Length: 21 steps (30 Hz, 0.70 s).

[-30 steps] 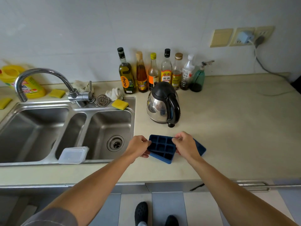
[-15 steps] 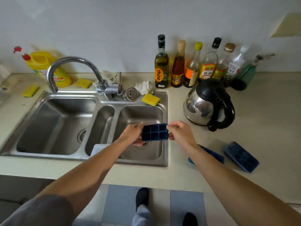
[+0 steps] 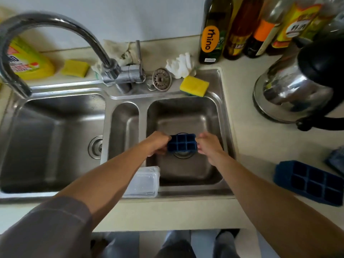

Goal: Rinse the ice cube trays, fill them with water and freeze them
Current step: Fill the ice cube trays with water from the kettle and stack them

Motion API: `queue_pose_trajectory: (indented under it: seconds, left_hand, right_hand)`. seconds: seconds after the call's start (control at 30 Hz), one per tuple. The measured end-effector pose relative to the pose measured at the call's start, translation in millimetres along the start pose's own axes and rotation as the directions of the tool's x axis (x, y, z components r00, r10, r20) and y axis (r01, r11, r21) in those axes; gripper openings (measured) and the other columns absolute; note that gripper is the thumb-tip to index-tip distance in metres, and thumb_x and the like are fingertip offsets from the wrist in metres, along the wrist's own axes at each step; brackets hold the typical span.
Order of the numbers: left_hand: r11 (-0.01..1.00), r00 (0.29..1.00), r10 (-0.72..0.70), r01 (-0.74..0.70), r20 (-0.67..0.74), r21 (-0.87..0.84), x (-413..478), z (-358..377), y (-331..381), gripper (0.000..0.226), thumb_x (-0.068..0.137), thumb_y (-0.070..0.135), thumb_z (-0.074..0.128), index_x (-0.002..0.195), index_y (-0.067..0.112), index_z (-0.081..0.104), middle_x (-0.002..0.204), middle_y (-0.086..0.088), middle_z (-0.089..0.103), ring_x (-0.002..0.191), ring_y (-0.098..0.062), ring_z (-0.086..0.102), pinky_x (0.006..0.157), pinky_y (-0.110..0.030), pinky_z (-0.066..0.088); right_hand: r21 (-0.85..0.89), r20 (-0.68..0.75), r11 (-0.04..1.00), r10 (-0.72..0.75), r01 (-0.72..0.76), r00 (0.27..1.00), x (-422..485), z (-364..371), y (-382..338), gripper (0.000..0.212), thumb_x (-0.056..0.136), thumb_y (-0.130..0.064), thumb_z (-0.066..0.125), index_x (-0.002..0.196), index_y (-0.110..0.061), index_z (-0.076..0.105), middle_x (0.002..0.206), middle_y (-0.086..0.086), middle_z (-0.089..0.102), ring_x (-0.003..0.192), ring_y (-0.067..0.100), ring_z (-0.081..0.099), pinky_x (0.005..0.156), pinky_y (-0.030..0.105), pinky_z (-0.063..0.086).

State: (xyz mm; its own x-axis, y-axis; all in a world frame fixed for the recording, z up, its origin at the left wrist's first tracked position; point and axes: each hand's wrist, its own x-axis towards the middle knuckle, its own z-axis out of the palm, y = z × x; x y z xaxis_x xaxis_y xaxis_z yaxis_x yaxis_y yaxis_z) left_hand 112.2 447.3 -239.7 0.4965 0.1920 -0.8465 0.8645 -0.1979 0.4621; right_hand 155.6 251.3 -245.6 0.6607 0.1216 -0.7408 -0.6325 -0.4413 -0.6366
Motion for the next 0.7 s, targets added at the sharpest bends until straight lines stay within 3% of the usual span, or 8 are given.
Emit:
queue_pose_trajectory:
  seconds: [0.07, 0.13, 0.27, 0.4, 0.5, 0.57, 0.63, 0.7]
  left_hand:
    - [1.0, 1.0, -0.016, 0.016, 0.026, 0.006, 13, 2, -2, 0.021, 0.101, 0.024, 0.053, 0.112, 0.012, 0.066, 0.108, -0.013, 0.072, 0.098, -0.027, 0.071, 0.074, -0.034, 0.059]
    - [1.0, 0.999, -0.029, 0.029, 0.041, 0.013, 23, 6, -3, 0.023, 0.102, 0.022, 0.051, 0.115, 0.01, 0.065, 0.11, -0.014, 0.071, 0.097, -0.026, 0.069, 0.077, -0.035, 0.058]
    - [0.998, 1.0, -0.008, 0.007, 0.014, 0.058, 35, 16, -3, 0.028, 0.102, 0.015, 0.049, 0.121, 0.0, 0.062, 0.117, -0.023, 0.068, 0.099, -0.033, 0.067, 0.079, -0.037, 0.055]
    - [0.996, 1.0, -0.007, 0.008, -0.019, 0.092, 35, 18, -1, 0.028, 0.102, 0.015, 0.051, 0.122, -0.001, 0.063, 0.117, -0.025, 0.067, 0.109, -0.039, 0.067, 0.087, -0.041, 0.057]
    - [0.992, 0.999, 0.028, -0.025, -0.026, 0.121, 26, 17, 1, 0.029, 0.103, 0.021, 0.052, 0.119, 0.0, 0.064, 0.115, -0.024, 0.068, 0.108, -0.038, 0.066, 0.095, -0.046, 0.055]
    - [0.988, 0.994, 0.08, -0.069, -0.074, 0.136, 16, 18, 5, 0.03, 0.102, 0.025, 0.053, 0.115, 0.001, 0.066, 0.112, -0.022, 0.068, 0.105, -0.036, 0.066, 0.097, -0.048, 0.055]
    - [0.99, 0.98, 0.118, -0.104, -0.159, 0.096, 2, 22, 13, 0.028, 0.101, 0.024, 0.053, 0.115, 0.003, 0.067, 0.11, -0.02, 0.069, 0.102, -0.034, 0.068, 0.093, -0.046, 0.057]
    - [0.99, 0.966, 0.137, -0.142, -0.219, -0.009, -16, 30, 22, 0.027, 0.102, 0.022, 0.052, 0.117, 0.003, 0.066, 0.11, -0.021, 0.07, 0.097, -0.032, 0.07, 0.083, -0.041, 0.059]
  right_hand:
    - [-0.047, 0.003, 0.999, 0.009, -0.009, 1.0, 7, 6, 4, 0.011, 0.102, -0.009, 0.05, 0.1, -0.007, 0.061, 0.111, 0.015, 0.062, 0.102, 0.029, 0.061, 0.102, 0.053, 0.051]
    - [-0.094, 0.009, 0.995, 0.016, -0.015, 1.0, 13, 11, 8, 0.019, 0.104, -0.01, 0.045, 0.091, -0.018, 0.056, 0.119, 0.015, 0.059, 0.111, 0.03, 0.058, 0.103, 0.046, 0.05]
    - [-0.061, -0.013, 0.998, 0.021, -0.022, 1.0, 24, 13, 18, 0.024, 0.102, -0.007, 0.046, 0.088, -0.022, 0.058, 0.103, 0.009, 0.062, 0.091, 0.019, 0.059, 0.074, 0.03, 0.049]
    - [-0.042, 0.006, 0.999, 0.02, -0.019, 1.0, 24, 11, 19, 0.028, 0.1, -0.003, 0.047, 0.085, -0.019, 0.063, 0.091, 0.007, 0.064, 0.083, 0.017, 0.059, 0.072, 0.029, 0.046]
    - [-0.055, -0.022, 0.998, -0.016, 0.014, 1.0, 15, 5, 16, 0.012, 0.101, -0.011, 0.052, 0.104, -0.014, 0.064, 0.105, 0.007, 0.065, 0.091, 0.015, 0.059, 0.07, 0.026, 0.045]
    - [-0.069, -0.036, 0.996, -0.065, 0.063, 0.997, 3, -2, 11, 0.021, 0.1, -0.015, 0.056, 0.12, -0.015, 0.061, 0.117, 0.005, 0.064, 0.099, 0.013, 0.06, 0.079, 0.029, 0.05]
    - [-0.044, -0.033, 0.991, -0.126, 0.124, 0.992, -15, -13, 0, 0.032, 0.099, -0.018, 0.057, 0.131, -0.015, 0.06, 0.121, 0.003, 0.065, 0.107, 0.018, 0.063, 0.092, 0.035, 0.054]
    - [-0.027, -0.057, 0.974, -0.226, 0.224, 0.973, -38, -28, -15, 0.03, 0.099, -0.023, 0.059, 0.128, -0.015, 0.063, 0.117, 0.004, 0.069, 0.106, 0.022, 0.067, 0.09, 0.036, 0.055]
